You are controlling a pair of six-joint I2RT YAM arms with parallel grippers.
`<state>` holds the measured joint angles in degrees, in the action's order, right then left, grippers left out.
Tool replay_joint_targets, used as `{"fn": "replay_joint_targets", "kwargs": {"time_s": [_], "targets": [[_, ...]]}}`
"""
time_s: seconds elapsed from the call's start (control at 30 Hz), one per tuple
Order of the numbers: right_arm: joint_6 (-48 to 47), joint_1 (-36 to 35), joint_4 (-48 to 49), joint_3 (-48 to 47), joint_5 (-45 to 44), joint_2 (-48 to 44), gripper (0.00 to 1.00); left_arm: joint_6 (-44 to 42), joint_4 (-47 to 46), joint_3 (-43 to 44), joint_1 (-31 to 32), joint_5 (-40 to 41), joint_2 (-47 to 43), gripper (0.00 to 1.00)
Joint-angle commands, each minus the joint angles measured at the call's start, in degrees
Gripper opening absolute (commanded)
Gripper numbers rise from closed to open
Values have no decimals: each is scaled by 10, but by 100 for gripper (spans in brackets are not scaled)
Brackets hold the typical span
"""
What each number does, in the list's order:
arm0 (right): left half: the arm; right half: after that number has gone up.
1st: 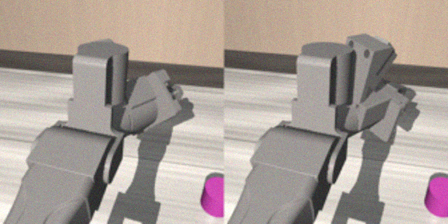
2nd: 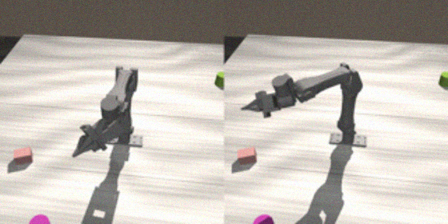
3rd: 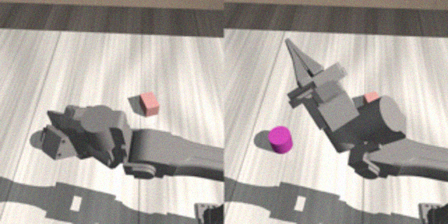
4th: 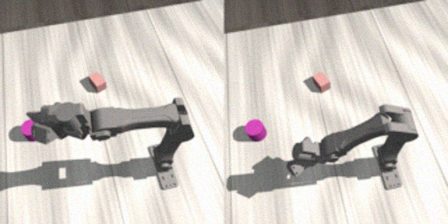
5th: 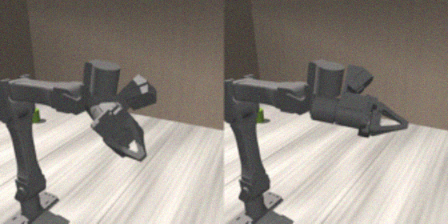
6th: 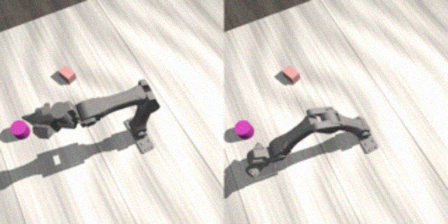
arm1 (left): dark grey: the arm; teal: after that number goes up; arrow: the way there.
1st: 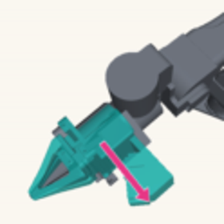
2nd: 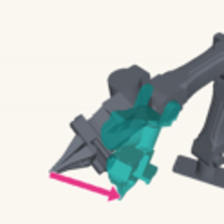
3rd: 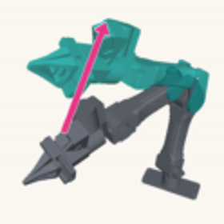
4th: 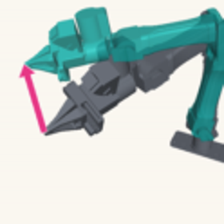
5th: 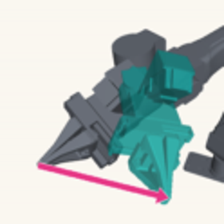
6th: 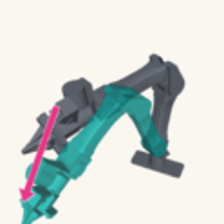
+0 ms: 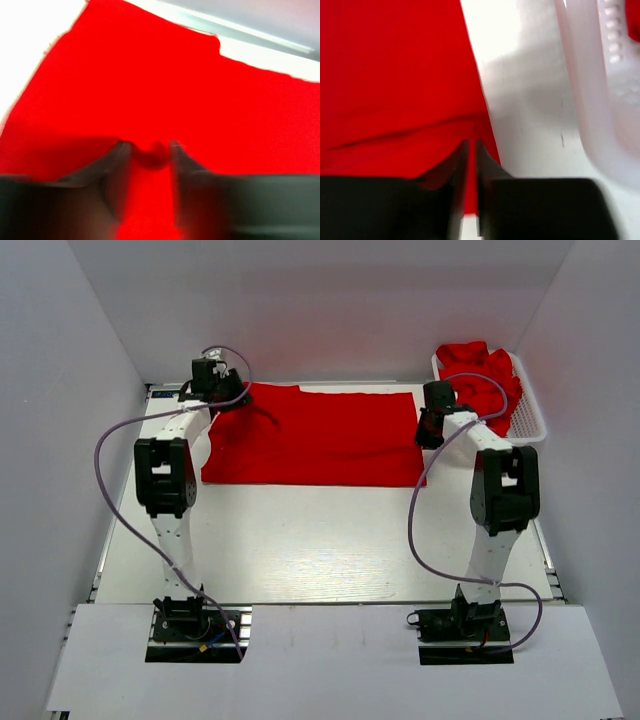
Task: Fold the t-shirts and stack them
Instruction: Fold the flattened tshirt in 1/3 of the way
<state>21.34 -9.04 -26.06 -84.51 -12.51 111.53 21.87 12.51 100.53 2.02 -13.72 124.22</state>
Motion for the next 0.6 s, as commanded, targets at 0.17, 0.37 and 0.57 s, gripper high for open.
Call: {"fn": "replay_joint_targets", "kwargs": {"time_s": [0.17,0.37,0.57], "targets": [[-21,6,19,-53,42,12,70,3,113,165,-21,73,44,100],[-43,-2,44,8,105,-52,90,3,102,78,-21,57,-42,100],[-32,-17,80,80,150,-83,90,11,46,-100,-9,-29,-116,100]]}}
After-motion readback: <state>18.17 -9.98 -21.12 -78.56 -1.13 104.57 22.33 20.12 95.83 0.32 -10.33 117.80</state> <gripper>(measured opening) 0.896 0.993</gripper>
